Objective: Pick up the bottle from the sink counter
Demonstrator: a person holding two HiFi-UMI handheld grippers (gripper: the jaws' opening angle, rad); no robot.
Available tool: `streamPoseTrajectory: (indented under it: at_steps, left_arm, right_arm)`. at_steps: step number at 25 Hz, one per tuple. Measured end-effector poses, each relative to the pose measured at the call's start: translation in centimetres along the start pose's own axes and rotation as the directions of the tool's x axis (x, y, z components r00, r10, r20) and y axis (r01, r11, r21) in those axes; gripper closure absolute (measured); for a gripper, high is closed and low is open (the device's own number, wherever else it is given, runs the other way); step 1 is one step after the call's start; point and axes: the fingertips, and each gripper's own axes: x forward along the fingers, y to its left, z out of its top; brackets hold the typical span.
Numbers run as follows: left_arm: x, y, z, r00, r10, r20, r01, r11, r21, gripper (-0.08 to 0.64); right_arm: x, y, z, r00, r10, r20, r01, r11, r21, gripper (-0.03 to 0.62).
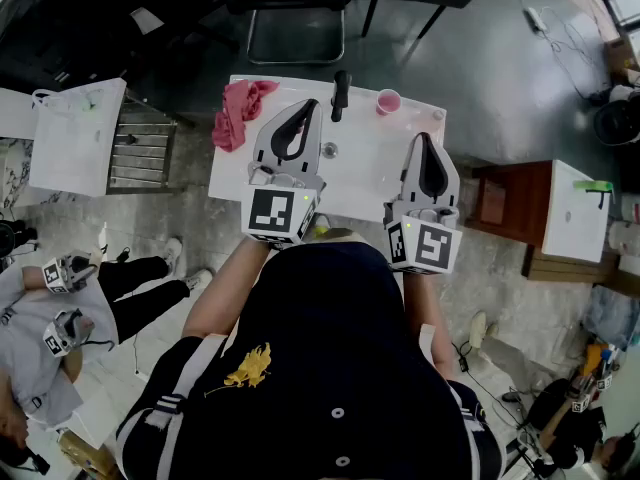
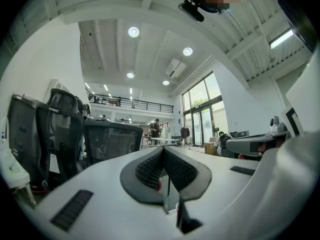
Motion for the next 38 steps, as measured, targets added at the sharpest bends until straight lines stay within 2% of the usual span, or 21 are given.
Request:
streamPoseTrajectory:
  at_steps: [4, 12, 19, 30, 38]
  left_arm:
    - [0.0, 0.0, -0.1, 1.000, -0.004, -0.003, 0.004, 1.000, 0.000, 0.541]
    - [0.3, -0.3, -0.3, 1.000, -0.010, -0.004, 0.010, 1.000, 0.007, 0.541]
    - [0.4, -0.5, -0.7, 1.000, -0.025, 0.004, 0.025, 0.999, -0.030, 0.541]
    - [2.2, -1.9, -1.4, 0.997, -0.072, -0.006, 0.071, 0.997, -0.010, 0.541]
    - [3.3, -3.7, -1.7, 0.991, -0.133, -0.017, 0.133, 0.991, -0.001, 0.541]
  right_arm:
    - [0.2, 0.1, 0.2, 1.000, 0.002, 0.002, -0.002, 1.000, -0.005, 0.566]
    - [0.2, -0.2, -0.3, 1.000, 0.014, 0.013, -0.015, 0.999, 0.041, 0.565]
    - [0.5, 0.0, -0.8, 1.000, 0.013, -0.004, -0.012, 1.000, 0.026, 0.565]
    - [1.4, -1.4, -0.9, 1.000, -0.026, 0.000, 0.026, 0.999, 0.019, 0.565]
    - [1.5, -2.4, -1.6, 0.998, -0.054, -0.015, 0.054, 0.998, 0.011, 0.565]
